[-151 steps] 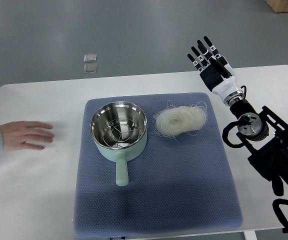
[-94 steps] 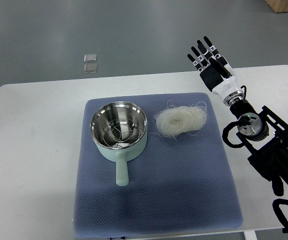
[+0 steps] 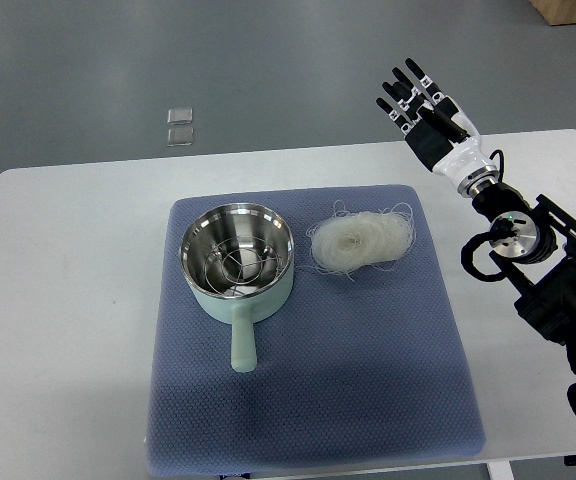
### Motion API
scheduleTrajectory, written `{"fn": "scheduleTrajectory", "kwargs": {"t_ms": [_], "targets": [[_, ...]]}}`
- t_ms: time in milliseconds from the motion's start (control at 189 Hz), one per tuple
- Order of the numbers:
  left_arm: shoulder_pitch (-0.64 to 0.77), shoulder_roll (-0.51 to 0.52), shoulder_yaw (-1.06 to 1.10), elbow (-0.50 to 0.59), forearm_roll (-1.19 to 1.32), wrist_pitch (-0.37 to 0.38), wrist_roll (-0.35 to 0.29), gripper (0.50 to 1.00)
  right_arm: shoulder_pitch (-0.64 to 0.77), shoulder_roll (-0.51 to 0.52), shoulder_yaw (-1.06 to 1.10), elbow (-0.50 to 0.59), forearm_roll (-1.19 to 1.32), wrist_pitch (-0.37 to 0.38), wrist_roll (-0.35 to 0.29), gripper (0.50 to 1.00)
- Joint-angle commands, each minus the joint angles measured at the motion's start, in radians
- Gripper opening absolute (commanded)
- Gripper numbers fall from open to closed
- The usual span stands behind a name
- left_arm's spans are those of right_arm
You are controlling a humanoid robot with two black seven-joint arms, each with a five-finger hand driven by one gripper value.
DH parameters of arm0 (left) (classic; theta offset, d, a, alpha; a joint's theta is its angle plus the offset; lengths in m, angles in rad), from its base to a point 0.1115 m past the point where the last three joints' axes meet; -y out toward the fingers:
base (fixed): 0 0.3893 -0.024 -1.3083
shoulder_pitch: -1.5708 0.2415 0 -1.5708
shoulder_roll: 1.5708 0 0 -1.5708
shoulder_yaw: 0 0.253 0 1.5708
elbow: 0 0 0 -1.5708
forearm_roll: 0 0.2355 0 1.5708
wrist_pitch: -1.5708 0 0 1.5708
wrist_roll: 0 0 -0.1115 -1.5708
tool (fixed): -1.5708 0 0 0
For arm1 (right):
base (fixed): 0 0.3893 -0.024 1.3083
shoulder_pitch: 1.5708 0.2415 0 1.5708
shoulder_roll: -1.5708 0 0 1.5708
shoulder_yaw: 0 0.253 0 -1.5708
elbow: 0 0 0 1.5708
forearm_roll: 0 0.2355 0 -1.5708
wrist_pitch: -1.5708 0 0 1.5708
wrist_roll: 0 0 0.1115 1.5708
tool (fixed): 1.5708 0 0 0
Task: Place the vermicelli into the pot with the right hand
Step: 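Swing the right hand over the white vermicelli bundle, fingers down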
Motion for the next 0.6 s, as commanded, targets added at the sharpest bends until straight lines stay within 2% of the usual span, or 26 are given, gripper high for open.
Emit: {"fn": "scheduleTrajectory", "kwargs": {"t_ms": [0,143,254,376,450,593], "targets": [[0.001,0.0,0.0,-0.003,0.0,0.0,0.0,1.0,0.075,-0.067,-0.11,0.001,-0.121,0.014,-0.001,0.952],[-0.001,0.0,-0.006,-0.002,-0.002,0.0,0.0,1.0,0.209,-0.164,-0.321,0.0,-0.413,0.052,-0.001,0.952],[-0.001,0.0,-0.007,-0.005,0.0,0.0,0.0,1.0,0.33,-0.225,-0.487,0.006,-0.629,0.132,-0.005,0.952],[-0.001,0.0,-0.007,-0.005,0.0,-0.001,0.0,1.0,0.497,-0.308,-0.691,0.098,-0.882,0.221,-0.039,0.952],[-0.001,0.0,-0.007,-0.005,0.0,-0.001,0.0,1.0,0.617,-0.324,-0.824,0.129,-0.951,0.26,-0.048,0.952],[-0.001,0.0,-0.007,-0.006,0.0,-0.001,0.0,1.0,0.789,-0.319,-1.03,0.141,-0.951,0.26,-0.048,0.952]]}}
